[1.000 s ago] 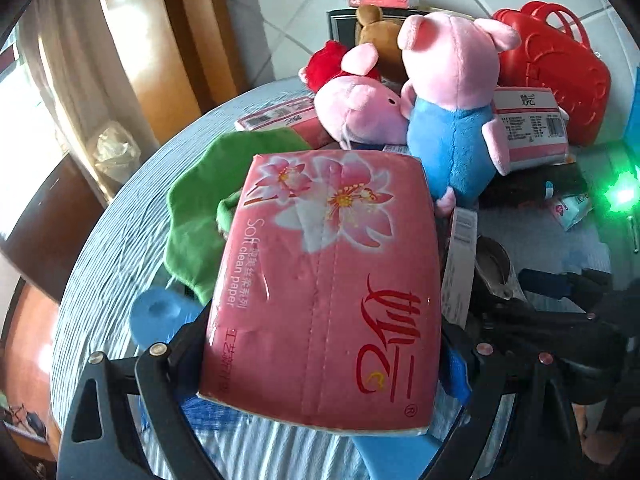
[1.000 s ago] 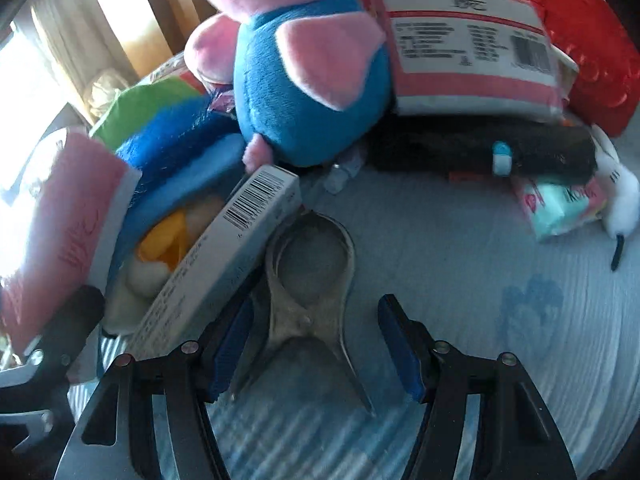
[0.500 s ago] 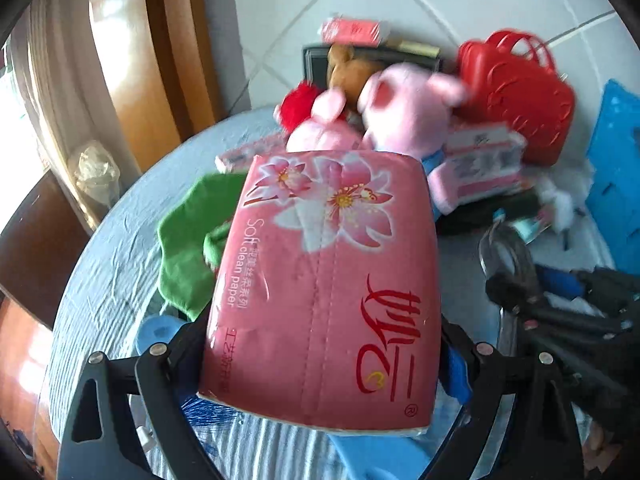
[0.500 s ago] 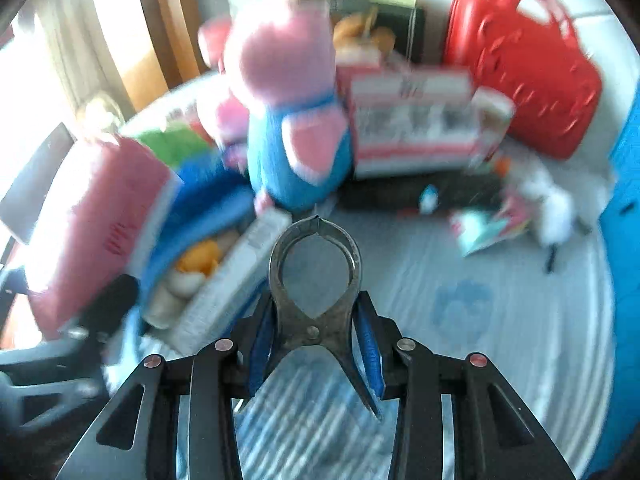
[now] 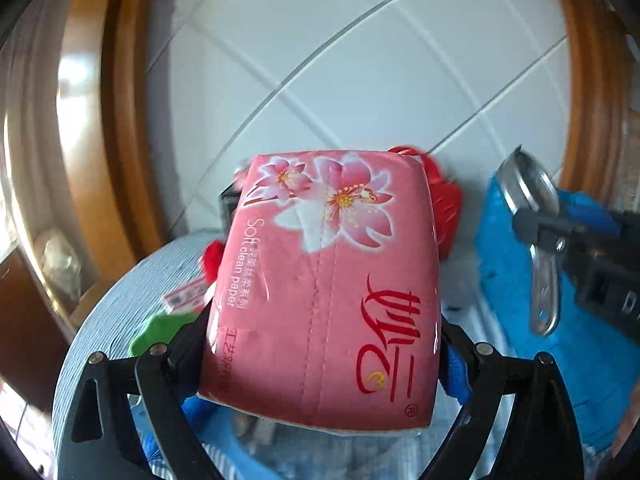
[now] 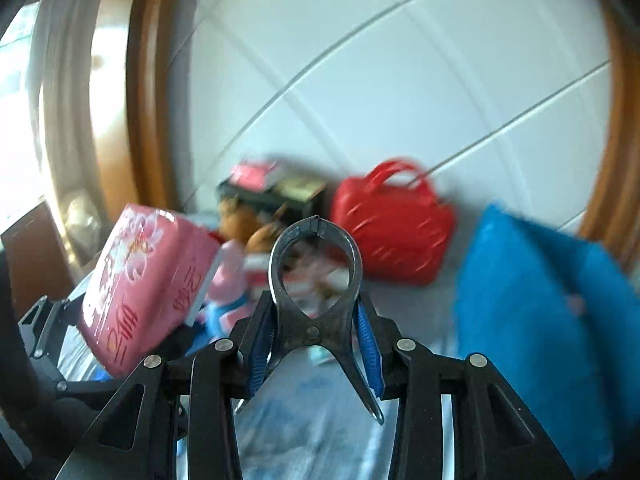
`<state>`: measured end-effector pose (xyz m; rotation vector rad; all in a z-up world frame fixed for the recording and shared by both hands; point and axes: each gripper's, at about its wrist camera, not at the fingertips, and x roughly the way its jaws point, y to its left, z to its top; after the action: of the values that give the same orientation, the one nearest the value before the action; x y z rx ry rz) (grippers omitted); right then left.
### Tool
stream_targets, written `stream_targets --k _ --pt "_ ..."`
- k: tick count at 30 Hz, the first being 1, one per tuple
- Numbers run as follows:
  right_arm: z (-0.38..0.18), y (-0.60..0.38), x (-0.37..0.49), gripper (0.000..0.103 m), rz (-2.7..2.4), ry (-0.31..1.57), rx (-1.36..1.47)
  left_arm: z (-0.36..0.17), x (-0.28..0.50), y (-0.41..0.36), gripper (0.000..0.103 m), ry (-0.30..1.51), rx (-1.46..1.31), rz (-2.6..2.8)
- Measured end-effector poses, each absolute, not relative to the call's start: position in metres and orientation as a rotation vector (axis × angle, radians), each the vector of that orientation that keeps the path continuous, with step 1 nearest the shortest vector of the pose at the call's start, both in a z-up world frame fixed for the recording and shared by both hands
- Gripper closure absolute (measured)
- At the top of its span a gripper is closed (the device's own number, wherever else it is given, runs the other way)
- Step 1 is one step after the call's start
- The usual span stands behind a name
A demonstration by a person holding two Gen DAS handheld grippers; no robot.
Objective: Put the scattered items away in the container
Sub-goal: 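Carry the tissue pack and metal clip over the blue crate, then lower the tissue pack and metal clip into the crate and open both grippers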
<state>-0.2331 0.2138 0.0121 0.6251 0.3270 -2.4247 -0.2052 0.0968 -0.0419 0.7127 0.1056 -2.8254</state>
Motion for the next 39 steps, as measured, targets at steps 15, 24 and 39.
stream_targets --k 15,24,39 --pt "0.103 0.454 -0.273 0.065 -2.664 0.397 0.381 0.044 -0.192 0.344 0.011 -0.07 0.477 -3.052" --pt "0.071 0.592 -0.372 0.065 -2.582 0.544 0.575 0.063 -0.249 0.49 0.011 -0.018 0.983 -2.999" --pt "-0.094 0.637 -0.48 0.065 -2.008 0.758 1.397 -0.102 -0.362 0.57 0.01 -0.064 2.008 -2.477"
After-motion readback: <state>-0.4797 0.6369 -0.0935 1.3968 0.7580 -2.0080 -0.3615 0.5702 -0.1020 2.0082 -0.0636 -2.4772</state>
